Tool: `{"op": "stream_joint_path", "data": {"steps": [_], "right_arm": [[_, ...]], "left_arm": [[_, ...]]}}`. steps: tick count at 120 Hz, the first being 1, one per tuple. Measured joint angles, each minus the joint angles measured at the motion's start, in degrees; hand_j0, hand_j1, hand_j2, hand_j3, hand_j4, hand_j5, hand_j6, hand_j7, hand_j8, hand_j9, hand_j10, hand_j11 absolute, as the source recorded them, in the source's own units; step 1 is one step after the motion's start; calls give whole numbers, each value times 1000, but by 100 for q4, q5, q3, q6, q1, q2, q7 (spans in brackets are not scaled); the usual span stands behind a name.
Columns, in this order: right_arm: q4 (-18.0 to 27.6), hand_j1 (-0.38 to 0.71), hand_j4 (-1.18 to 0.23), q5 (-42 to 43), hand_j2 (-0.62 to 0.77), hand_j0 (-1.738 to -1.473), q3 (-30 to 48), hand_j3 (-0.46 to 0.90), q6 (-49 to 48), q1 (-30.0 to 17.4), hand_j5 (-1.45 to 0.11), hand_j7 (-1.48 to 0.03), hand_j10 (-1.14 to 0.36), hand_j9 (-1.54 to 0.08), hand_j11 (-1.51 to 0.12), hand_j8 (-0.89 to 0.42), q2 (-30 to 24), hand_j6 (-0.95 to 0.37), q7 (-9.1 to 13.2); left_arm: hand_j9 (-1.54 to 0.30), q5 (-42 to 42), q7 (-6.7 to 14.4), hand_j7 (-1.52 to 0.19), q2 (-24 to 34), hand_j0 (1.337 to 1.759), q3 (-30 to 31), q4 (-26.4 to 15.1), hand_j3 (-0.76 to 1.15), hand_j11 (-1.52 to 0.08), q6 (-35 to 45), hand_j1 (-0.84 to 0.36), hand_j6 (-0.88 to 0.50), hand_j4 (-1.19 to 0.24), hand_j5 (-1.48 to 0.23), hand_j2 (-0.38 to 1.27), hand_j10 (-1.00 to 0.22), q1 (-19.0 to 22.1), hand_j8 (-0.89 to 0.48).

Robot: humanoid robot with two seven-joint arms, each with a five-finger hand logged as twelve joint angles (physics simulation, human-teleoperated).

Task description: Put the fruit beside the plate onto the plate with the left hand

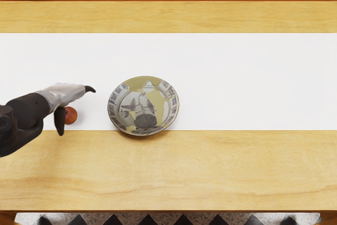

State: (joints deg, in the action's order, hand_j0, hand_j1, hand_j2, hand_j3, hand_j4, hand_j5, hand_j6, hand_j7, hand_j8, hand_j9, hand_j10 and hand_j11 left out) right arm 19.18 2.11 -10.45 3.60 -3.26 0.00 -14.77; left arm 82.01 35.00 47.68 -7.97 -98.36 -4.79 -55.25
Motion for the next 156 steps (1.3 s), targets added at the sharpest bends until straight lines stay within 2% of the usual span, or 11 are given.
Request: {"op": "stream_joint_path", "data": {"steps": [59, 110, 156], "right_arm": [[-17, -329, -17, 0, -4, -1658, 7, 0, 0, 4, -22, -22, -17, -22, -22, -16, 0, -16, 0], [-20, -329, -17, 0, -4, -1658, 4, 0, 0, 8, -22, -22, -17, -22, -22, -16, 0, -16, 0], [-20, -329, -17, 0, -4, -1658, 8, 0, 0, 7, -22, -22, -17, -22, -22, -16, 0, -16, 0]], "left_arm": [[-273, 143, 0, -274, -5, 1658, 5, 8, 0, -273, 152, 100, -219, -217, -274, 46, -216, 128, -218], [-452, 162, 0, -452, 3, 1658, 53, 26, 0, -452, 179, -64, -355, -354, -453, 75, -353, 208, -355], [-497, 433, 0, -497, -4, 1658, 52, 52, 0, -496, 379, -105, -388, -387, -497, 82, -387, 377, -388]]}}
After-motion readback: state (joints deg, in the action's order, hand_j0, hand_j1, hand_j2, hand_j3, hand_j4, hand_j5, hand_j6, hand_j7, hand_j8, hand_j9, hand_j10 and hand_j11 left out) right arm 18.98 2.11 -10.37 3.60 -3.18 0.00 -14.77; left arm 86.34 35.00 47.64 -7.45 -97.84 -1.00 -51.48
